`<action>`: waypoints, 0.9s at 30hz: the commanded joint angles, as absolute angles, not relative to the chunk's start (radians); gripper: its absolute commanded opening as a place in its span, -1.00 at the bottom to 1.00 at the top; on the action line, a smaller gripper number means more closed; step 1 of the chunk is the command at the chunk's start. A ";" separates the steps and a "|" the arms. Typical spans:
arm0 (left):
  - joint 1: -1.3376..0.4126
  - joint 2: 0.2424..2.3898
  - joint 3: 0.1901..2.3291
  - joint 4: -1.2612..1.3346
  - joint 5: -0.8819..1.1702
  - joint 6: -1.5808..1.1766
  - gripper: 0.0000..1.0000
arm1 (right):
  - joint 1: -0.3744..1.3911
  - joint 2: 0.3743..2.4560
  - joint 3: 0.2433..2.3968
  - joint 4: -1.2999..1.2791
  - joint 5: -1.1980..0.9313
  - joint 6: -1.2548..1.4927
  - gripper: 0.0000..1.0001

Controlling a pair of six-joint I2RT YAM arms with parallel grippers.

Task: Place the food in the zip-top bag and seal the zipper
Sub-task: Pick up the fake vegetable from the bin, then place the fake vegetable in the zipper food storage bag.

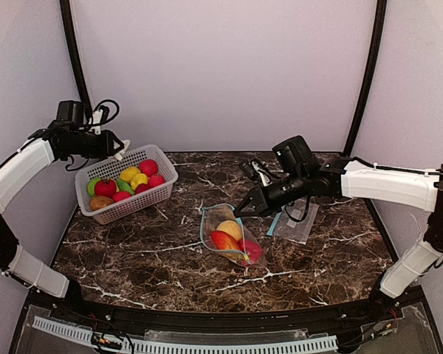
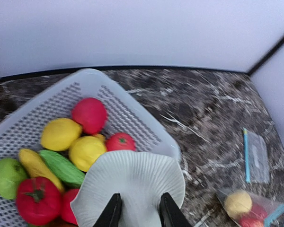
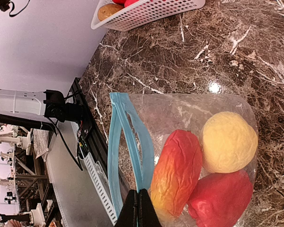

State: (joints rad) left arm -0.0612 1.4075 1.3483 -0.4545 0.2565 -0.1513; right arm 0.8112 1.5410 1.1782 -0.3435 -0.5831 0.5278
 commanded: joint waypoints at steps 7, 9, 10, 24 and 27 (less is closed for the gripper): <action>-0.539 1.140 1.074 -0.337 0.558 -0.192 -0.49 | 0.826 1.549 1.242 -0.322 -0.614 0.500 -1.00; -0.602 1.106 1.026 -0.252 0.569 -0.254 -0.49 | 0.830 1.550 1.245 -0.322 -0.619 0.500 -1.00; -0.622 1.095 1.015 -0.229 0.563 -0.286 -0.49 | 0.832 1.552 1.246 -0.322 -0.622 0.500 -1.00; -0.972 1.320 1.128 -0.234 0.428 -0.378 -0.52 | 0.852 1.549 1.255 -0.326 -0.605 0.512 -1.00; -0.990 1.353 1.134 -0.265 0.366 -0.382 -0.53 | 0.858 1.547 1.249 -0.325 -0.607 0.514 -1.00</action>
